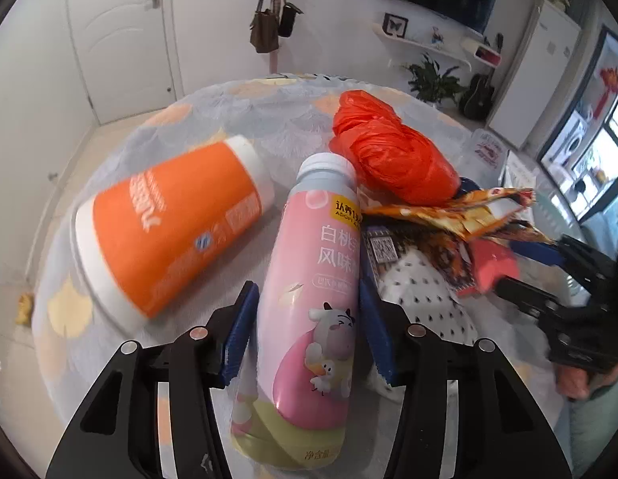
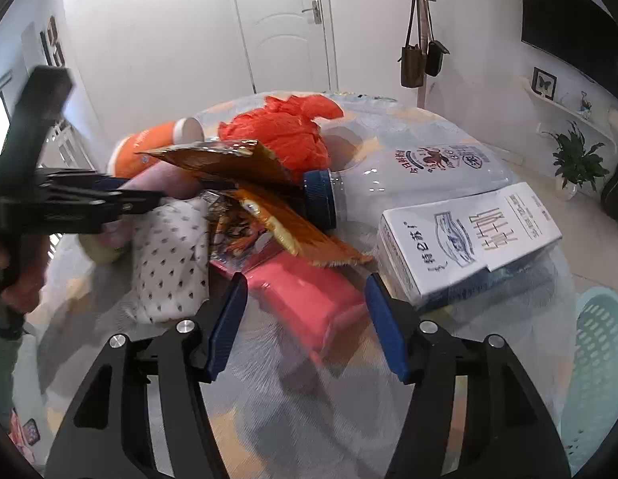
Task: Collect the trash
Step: 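Grasp the pink drink bottle with the left tool while the right tool grasps the pink bag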
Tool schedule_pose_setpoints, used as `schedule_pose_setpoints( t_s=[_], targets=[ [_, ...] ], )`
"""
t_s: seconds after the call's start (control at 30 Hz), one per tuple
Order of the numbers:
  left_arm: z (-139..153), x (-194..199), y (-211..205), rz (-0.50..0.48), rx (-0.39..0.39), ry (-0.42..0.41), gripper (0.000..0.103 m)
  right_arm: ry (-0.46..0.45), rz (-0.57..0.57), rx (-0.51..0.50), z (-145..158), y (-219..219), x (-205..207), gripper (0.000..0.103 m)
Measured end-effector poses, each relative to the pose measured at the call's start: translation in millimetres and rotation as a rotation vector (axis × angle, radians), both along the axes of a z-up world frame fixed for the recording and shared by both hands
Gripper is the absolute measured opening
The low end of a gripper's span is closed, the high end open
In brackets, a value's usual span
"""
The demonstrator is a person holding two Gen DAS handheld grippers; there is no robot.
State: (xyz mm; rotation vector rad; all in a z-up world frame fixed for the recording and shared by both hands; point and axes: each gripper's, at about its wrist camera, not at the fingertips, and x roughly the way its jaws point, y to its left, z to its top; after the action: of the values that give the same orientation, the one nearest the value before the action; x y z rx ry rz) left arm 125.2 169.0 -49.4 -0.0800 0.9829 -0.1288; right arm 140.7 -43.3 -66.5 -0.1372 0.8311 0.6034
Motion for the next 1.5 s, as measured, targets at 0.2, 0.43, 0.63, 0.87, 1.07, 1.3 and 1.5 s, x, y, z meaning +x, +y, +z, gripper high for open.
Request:
schedule_pose_setpoints(
  t_s=[0.2, 0.43, 0.63, 0.87, 1.07, 1.3, 1.5],
  targets=[
    [10.0, -35.7, 5.2, 0.031, -0.068, -0.039, 0.047, 0.021, 0.022, 0.012, -3.4, 5.5, 9.1, 0.063],
    [11.0, -72.6, 9.7, 0.082, -0.099, -0.055, 0.047, 0.08, 0.021, 0.01, -8.4, -0.2, 2.8, 0.044],
    [6.5, -93.4, 3.7, 0.079, -0.084, -0.015, 0.047, 0.114, 0.006, 0.025, -7.7, -8.0, -30.6, 0.038],
    [-4.7, -90.3, -9.3, 0.058, -0.021, 0.003, 0.047, 0.108, -0.032, 0.004, -8.7, -3.9, -41.0, 0.041],
    [-14.8, -74.0, -15.1, 0.072, 0.0, 0.039, 0.047, 0.12, -0.06, 0.017, -11.7, -1.1, -29.6, 0.06],
    [1.8, -101.7, -11.7, 0.079, -0.107, -0.059, 0.046, 0.126, -0.022, 0.032, -9.3, -3.7, -36.8, 0.035],
    [44.3, -123.4, -23.6, 0.057, -0.215, -0.199, 0.046, 0.06, -0.01, 0.098, 16.1, -24.8, -65.2, 0.034]
  ],
)
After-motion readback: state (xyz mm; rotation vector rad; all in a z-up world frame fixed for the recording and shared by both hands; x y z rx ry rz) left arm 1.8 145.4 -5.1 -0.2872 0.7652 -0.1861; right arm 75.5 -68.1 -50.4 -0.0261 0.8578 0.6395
